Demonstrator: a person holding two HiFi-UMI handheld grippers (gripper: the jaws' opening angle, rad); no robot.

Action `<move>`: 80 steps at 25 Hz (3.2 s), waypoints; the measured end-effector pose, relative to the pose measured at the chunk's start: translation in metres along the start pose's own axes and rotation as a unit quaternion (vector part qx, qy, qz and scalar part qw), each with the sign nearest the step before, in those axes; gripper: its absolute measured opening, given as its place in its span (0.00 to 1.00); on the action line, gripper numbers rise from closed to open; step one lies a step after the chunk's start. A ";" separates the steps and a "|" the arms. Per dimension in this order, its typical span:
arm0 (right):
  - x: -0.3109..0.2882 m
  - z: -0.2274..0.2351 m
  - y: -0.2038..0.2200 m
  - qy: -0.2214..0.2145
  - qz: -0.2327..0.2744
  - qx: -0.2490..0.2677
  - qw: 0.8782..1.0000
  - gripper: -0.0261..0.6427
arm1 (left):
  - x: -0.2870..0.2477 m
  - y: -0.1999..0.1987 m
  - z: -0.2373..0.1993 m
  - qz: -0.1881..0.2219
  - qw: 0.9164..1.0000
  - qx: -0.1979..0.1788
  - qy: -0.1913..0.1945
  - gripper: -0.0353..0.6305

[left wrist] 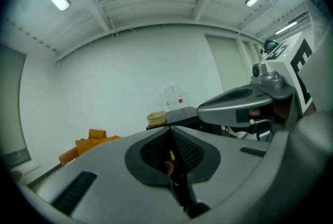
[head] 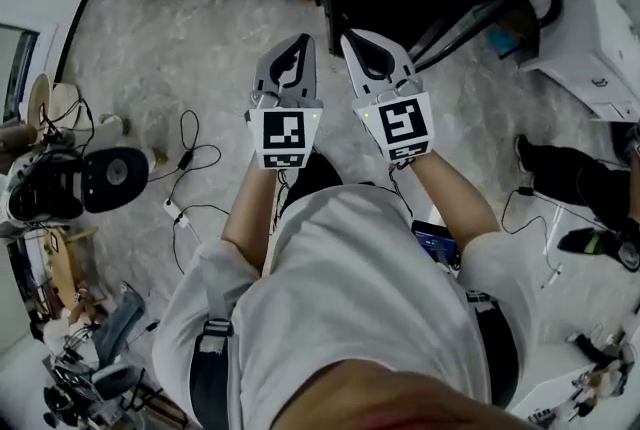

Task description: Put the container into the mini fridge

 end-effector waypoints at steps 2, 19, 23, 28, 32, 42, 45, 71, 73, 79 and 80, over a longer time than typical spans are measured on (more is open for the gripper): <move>-0.010 0.010 0.005 0.035 -0.005 -0.009 0.999 0.10 | -0.020 -0.002 -0.005 0.010 0.998 -0.047 0.037 0.07; -0.021 0.108 0.033 0.144 -0.041 -0.028 0.988 0.10 | -0.171 -0.019 0.003 0.028 0.929 -0.292 0.226 0.07; -0.027 0.135 0.045 0.137 -0.041 -0.023 0.989 0.10 | -0.208 -0.010 0.015 0.006 0.914 -0.315 0.254 0.07; -0.047 0.156 0.059 0.137 -0.049 -0.034 0.989 0.10 | -0.250 0.001 0.007 -0.004 0.891 -0.363 0.273 0.20; -0.042 0.164 0.069 0.153 -0.057 -0.051 0.985 0.10 | -0.272 0.005 0.010 -0.017 0.873 -0.394 0.288 0.21; -0.072 0.178 0.076 0.232 -0.077 -0.071 0.967 0.10 | -0.329 0.034 0.005 -0.060 0.797 -0.464 0.382 0.21; -0.072 0.173 0.074 0.254 -0.084 -0.073 0.961 0.10 | -0.336 0.039 0.006 -0.074 0.775 -0.476 0.409 0.21; -0.003 0.086 0.070 0.460 -0.103 -0.097 0.876 0.10 | -0.273 0.026 0.059 0.035 0.678 -0.536 0.501 0.10; 0.011 0.081 0.068 0.468 -0.106 -0.094 0.872 0.10 | -0.259 0.021 0.072 0.046 0.678 -0.534 0.503 0.10; 0.076 0.054 0.060 0.490 -0.115 -0.082 0.860 0.10 | -0.209 0.005 0.110 0.061 0.680 -0.533 0.500 0.10; 0.088 0.049 0.063 0.497 -0.115 -0.084 0.856 0.10 | -0.201 0.005 0.117 0.059 0.682 -0.529 0.501 0.10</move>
Point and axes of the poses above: the fingertips, and each gripper's own axes: x backward along the fingers, z to its right, y out of its underside, the point moved 3 cm from there along x, backward along the fingers, and after that the axes turned 7 degrees about -y, right-handed, at the moved point
